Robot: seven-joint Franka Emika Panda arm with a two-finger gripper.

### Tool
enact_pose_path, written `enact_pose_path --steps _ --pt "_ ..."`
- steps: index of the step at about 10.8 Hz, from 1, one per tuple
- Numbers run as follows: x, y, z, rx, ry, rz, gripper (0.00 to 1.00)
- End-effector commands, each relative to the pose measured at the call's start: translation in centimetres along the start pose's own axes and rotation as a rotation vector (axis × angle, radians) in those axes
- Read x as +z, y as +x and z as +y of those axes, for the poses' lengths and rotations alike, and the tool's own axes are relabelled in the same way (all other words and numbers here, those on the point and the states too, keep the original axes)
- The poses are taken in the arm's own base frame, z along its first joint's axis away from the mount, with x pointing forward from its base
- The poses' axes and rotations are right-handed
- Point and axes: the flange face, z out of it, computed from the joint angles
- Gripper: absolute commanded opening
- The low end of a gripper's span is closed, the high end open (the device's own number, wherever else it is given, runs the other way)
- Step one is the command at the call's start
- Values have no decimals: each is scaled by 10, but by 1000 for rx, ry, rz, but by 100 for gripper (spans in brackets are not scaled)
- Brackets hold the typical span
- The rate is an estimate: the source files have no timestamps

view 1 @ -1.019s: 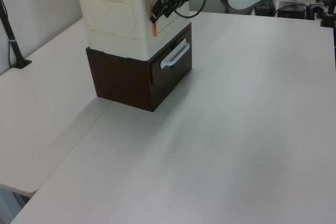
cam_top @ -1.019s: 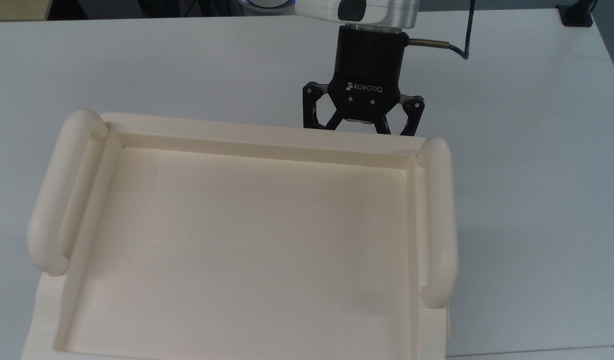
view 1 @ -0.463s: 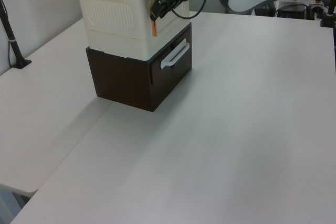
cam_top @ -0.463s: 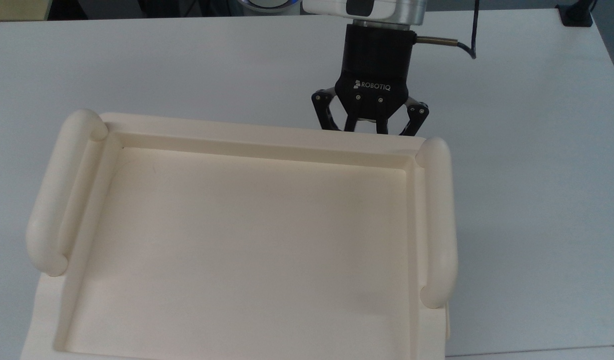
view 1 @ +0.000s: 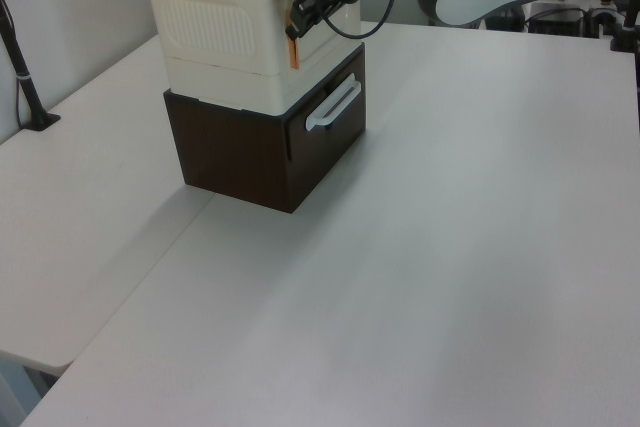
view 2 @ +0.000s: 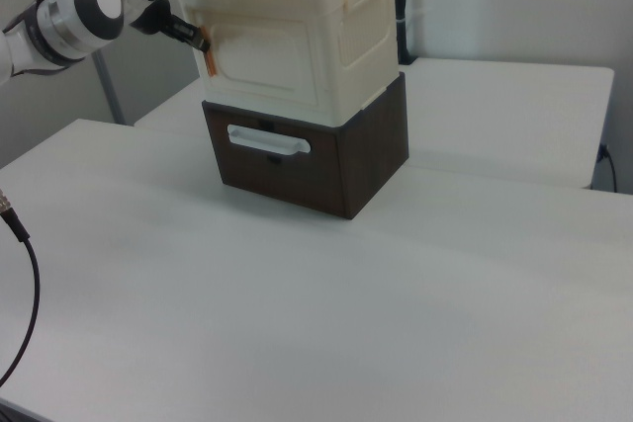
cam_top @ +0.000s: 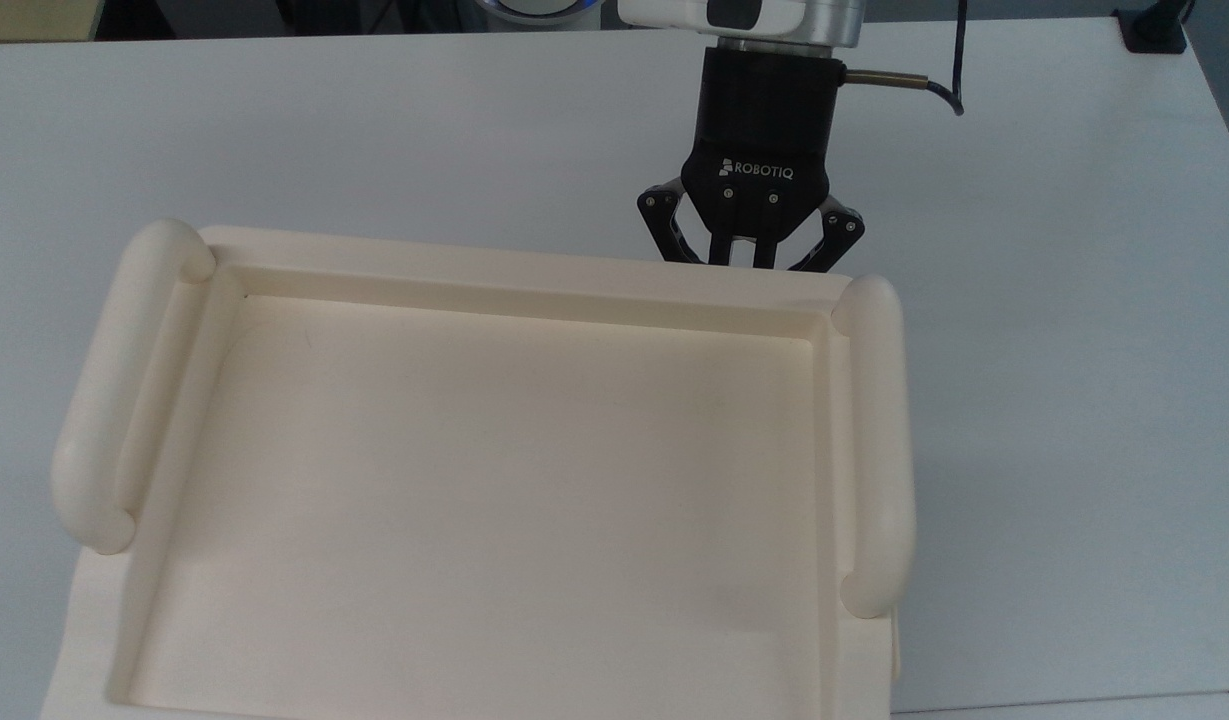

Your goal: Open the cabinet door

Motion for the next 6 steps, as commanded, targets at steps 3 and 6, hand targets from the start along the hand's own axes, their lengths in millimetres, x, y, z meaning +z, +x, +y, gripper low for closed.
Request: enact_pose_path --steps 3,6 --pt "-20 4 25 26 -60 -46 0" --pt "-19 -8 29 -2 -49 -203 0"
